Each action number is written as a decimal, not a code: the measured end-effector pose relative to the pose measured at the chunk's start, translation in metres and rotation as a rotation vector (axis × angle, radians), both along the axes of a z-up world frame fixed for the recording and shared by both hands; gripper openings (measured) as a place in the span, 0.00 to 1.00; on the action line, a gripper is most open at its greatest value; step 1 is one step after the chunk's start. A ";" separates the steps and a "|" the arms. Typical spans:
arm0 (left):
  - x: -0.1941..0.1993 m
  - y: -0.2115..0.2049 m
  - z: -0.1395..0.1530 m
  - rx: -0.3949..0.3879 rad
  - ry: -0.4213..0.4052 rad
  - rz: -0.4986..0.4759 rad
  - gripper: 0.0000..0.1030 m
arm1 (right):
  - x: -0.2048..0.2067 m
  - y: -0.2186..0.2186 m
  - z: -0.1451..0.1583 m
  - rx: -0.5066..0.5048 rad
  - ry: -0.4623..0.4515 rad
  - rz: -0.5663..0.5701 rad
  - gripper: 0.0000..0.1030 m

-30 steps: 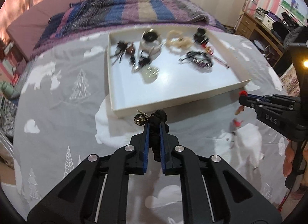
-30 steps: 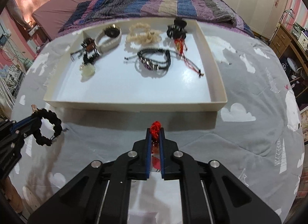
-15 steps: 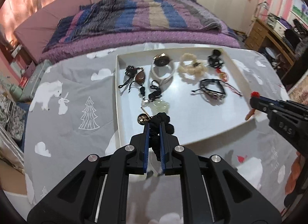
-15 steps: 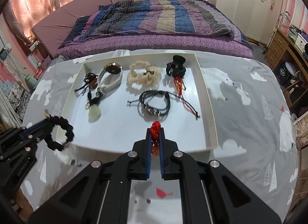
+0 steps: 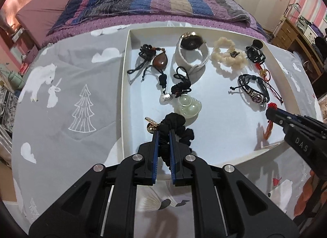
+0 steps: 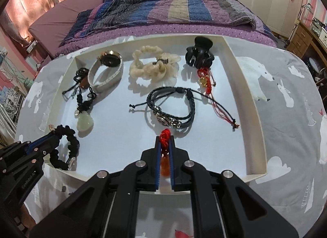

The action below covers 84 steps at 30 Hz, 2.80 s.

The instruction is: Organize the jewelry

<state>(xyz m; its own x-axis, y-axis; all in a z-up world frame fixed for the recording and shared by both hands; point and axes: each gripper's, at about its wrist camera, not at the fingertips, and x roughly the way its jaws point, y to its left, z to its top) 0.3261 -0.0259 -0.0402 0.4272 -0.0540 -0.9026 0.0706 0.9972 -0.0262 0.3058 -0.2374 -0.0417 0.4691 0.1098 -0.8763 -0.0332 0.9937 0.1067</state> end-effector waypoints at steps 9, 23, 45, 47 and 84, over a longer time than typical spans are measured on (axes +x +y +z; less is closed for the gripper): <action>0.003 -0.007 -0.017 0.027 0.016 0.001 0.08 | 0.006 0.000 -0.019 -0.025 0.024 -0.009 0.07; 0.005 -0.006 -0.026 0.024 0.027 0.001 0.09 | 0.006 -0.001 -0.017 -0.073 0.007 -0.009 0.07; -0.053 -0.007 0.037 0.011 -0.138 0.016 0.88 | -0.055 -0.025 0.043 -0.012 -0.147 -0.037 0.69; -0.072 -0.005 0.048 0.003 -0.184 0.016 0.91 | -0.077 -0.027 0.055 -0.011 -0.195 -0.050 0.76; -0.324 0.008 0.066 0.040 -0.669 0.046 0.97 | -0.318 0.003 0.064 -0.123 -0.681 -0.091 0.93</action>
<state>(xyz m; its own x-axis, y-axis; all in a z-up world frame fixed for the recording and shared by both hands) 0.0016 -0.0180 0.0259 0.8961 0.0060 -0.4437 0.0157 0.9988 0.0454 -0.0124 -0.2348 0.0222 0.9212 -0.0370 -0.3873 0.0311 0.9993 -0.0216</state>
